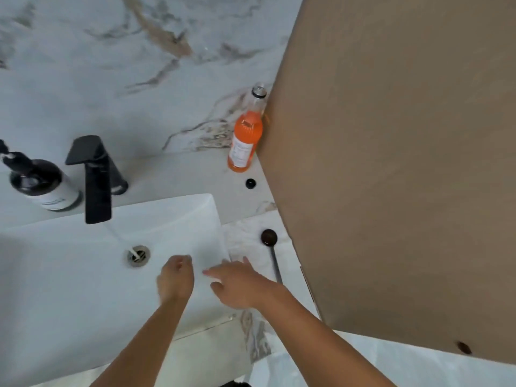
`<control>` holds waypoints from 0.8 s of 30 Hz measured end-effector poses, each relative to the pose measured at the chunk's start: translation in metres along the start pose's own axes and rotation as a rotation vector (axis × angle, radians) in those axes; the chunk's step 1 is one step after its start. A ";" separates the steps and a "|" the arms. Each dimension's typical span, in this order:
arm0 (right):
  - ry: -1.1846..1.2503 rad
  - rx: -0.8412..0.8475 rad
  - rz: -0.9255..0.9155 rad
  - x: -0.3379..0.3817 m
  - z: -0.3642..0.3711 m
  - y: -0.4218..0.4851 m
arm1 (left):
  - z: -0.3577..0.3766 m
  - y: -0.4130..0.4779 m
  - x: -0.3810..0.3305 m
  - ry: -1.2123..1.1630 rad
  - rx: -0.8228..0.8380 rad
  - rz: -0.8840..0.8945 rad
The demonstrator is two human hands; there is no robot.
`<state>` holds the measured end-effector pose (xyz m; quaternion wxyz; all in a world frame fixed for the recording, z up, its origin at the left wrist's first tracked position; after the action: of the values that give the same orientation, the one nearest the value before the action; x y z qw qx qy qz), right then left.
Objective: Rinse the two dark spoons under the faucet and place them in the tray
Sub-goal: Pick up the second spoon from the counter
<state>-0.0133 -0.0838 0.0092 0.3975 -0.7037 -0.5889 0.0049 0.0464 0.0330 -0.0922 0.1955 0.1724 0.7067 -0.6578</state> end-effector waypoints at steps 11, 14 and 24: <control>0.148 -0.473 0.548 -0.128 -0.017 -0.017 | -0.053 0.051 -0.031 -0.110 -0.142 -0.051; 0.158 -0.401 0.571 -0.138 0.001 -0.010 | -0.068 0.058 -0.043 -0.382 -0.004 -0.240; 0.398 -0.384 0.519 -0.158 0.003 0.001 | -0.090 0.042 -0.086 -0.677 0.103 -0.275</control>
<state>-0.0618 -0.2138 -0.0662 0.3505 -0.8784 -0.2924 -0.1419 0.1377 0.1267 -0.0802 0.3190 -0.1422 0.5844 -0.7325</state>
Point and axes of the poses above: each hand's wrist, its own y-axis towards the middle knuckle, its own z-axis out of the palm, x = y × z, the point moved 3 cm from there along y, towards the middle knuckle, and after that the axes turned 3 degrees about -x, right-handed, at the moved point
